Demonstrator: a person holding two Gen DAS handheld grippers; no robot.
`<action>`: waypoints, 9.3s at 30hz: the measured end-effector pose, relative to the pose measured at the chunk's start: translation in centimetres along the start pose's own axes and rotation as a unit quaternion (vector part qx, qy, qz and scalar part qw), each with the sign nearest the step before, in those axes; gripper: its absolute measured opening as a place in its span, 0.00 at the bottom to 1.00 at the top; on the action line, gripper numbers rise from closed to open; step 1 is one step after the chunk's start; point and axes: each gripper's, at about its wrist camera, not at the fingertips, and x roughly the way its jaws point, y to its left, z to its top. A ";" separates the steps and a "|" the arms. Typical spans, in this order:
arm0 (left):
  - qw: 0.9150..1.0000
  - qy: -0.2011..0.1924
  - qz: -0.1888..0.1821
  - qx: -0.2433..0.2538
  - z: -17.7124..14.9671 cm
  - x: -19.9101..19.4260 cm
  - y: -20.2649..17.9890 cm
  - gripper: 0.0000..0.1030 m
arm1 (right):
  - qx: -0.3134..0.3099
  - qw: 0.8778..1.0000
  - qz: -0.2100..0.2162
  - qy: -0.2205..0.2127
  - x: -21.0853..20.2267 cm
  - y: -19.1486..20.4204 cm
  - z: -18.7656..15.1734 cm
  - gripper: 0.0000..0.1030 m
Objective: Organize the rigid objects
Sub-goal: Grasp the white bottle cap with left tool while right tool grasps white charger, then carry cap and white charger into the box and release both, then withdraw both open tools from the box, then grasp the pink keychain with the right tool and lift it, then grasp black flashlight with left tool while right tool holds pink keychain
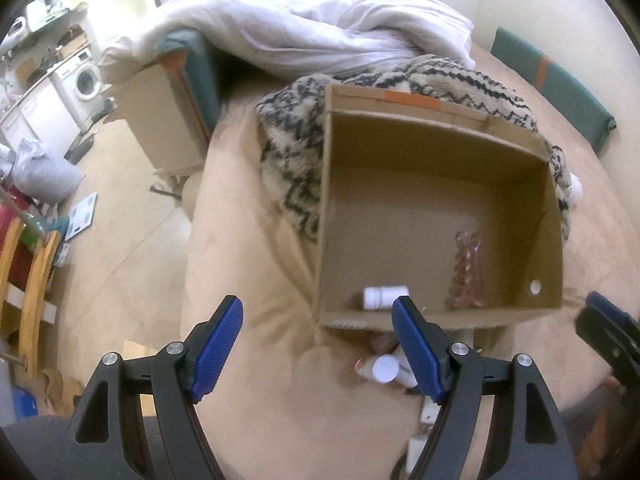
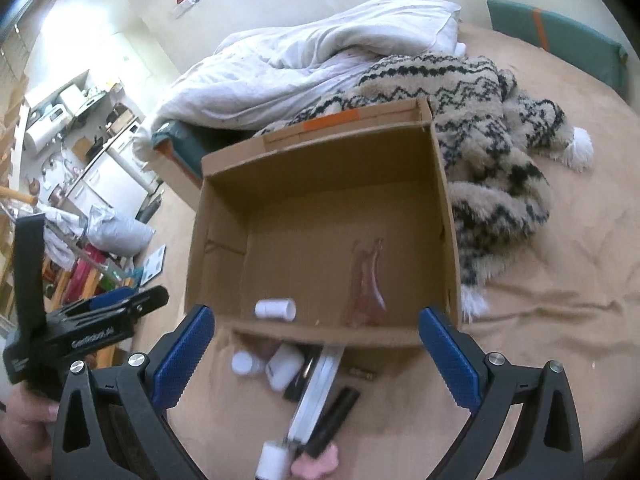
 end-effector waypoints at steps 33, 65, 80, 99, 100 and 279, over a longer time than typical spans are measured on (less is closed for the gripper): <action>0.987 0.141 -0.033 0.071 -4.0 7.8 -5.0 0.64 | 0.087 0.992 -0.011 0.092 3.8 -3.0 -3.0 1.00; 0.979 0.199 -0.007 0.054 -4.1 10.5 -2.7 0.23 | 0.065 0.945 0.007 0.319 12.5 3.3 -11.6 0.28; 0.985 0.166 0.008 0.053 -4.9 7.7 -2.2 0.23 | 0.038 0.978 0.040 0.202 3.7 1.8 -7.1 0.27; 1.000 0.011 0.005 -0.018 1.6 -1.4 0.2 0.23 | 0.039 0.994 0.095 0.042 -3.8 -1.0 3.6 0.27; 1.000 0.005 0.006 -0.015 2.0 -1.6 0.1 0.23 | 0.038 0.994 0.095 0.040 -3.6 -1.2 4.1 0.27; 0.995 0.076 -0.037 -0.061 -3.7 1.2 2.9 0.69 | -0.052 0.991 0.063 0.108 -0.8 5.9 0.6 0.57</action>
